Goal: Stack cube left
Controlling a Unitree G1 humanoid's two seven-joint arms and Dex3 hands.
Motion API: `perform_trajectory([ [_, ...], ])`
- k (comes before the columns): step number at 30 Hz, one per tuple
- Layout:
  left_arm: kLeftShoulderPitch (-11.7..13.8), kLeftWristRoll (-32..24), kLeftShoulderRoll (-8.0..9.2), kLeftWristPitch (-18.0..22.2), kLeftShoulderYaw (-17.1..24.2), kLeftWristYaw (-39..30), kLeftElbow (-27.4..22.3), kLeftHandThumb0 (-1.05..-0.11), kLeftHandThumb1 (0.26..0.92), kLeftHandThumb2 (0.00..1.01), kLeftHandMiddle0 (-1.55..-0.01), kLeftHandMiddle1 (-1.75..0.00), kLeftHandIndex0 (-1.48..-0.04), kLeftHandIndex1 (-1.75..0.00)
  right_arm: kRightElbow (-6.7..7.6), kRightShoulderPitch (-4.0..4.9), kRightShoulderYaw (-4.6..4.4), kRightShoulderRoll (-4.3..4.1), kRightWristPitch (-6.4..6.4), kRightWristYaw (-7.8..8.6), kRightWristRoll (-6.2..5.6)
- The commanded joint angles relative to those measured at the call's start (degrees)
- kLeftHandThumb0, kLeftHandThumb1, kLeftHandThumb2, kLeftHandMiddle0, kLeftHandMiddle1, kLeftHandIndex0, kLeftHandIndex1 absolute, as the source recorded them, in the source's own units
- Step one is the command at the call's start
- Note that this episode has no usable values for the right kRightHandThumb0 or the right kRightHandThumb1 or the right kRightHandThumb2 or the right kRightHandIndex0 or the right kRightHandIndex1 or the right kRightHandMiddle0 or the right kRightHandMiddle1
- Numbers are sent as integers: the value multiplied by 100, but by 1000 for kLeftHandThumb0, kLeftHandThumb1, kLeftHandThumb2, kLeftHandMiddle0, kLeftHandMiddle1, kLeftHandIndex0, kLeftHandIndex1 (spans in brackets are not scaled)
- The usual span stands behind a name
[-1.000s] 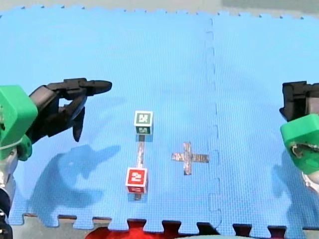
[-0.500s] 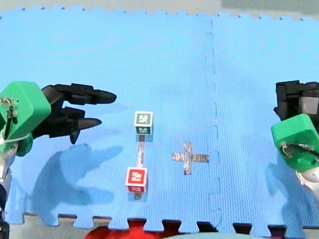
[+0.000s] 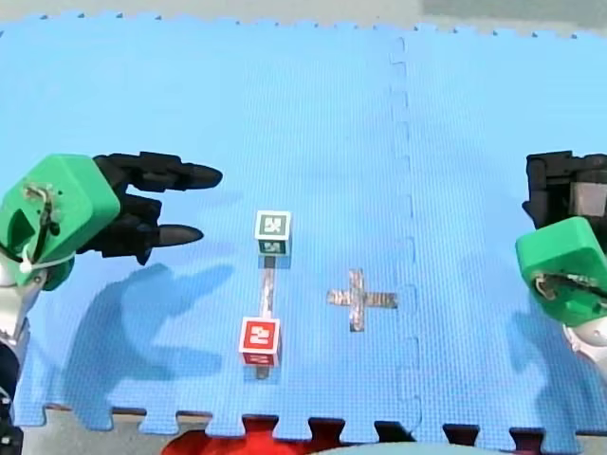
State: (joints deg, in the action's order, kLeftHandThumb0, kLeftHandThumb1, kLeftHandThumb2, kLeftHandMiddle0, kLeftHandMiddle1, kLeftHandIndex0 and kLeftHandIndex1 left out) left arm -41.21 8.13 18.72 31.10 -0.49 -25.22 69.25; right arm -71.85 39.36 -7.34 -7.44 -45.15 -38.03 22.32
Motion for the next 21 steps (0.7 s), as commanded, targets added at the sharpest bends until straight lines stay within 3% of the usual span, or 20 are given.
perform_trajectory([
  [1,29,25,28,4,-55,11,-62,-979,683,0,-838,-1746,-689,-2,-10,29,48,-7,16,26,-59],
  [4,97,-25,-13,57,-74,-75,-197,-962,681,0,-791,-1674,-711,-9,5,26,71,-1,44,42,-92],
  [8,293,-78,-30,139,-123,-234,-382,-948,679,0,-958,-669,-773,-2,44,24,113,7,81,93,-142],
  [9,331,-66,-19,160,-155,-280,-416,-948,679,0,-1011,-574,-778,-1,52,23,122,9,85,105,-150],
  [10,367,-56,-6,180,-187,-331,-447,-948,679,0,-1049,-582,-780,-1,58,22,129,10,88,116,-158],
  [11,408,-32,5,212,-237,-404,-478,-948,679,0,-1002,-929,-781,-1,68,20,135,11,91,122,-165],
  [12,437,-19,3,242,-283,-495,-491,-947,679,0,-923,-1411,-811,-11,76,18,140,13,97,128,-172],
  [14,459,-59,-26,274,-331,-762,-480,-926,664,0,-881,-1676,-871,-31,92,15,147,17,107,136,-184],
  [21,478,-53,8,241,-475,-1300,-553,-898,664,3,-867,-1746,-850,-6,132,0,155,23,131,146,-198],
])
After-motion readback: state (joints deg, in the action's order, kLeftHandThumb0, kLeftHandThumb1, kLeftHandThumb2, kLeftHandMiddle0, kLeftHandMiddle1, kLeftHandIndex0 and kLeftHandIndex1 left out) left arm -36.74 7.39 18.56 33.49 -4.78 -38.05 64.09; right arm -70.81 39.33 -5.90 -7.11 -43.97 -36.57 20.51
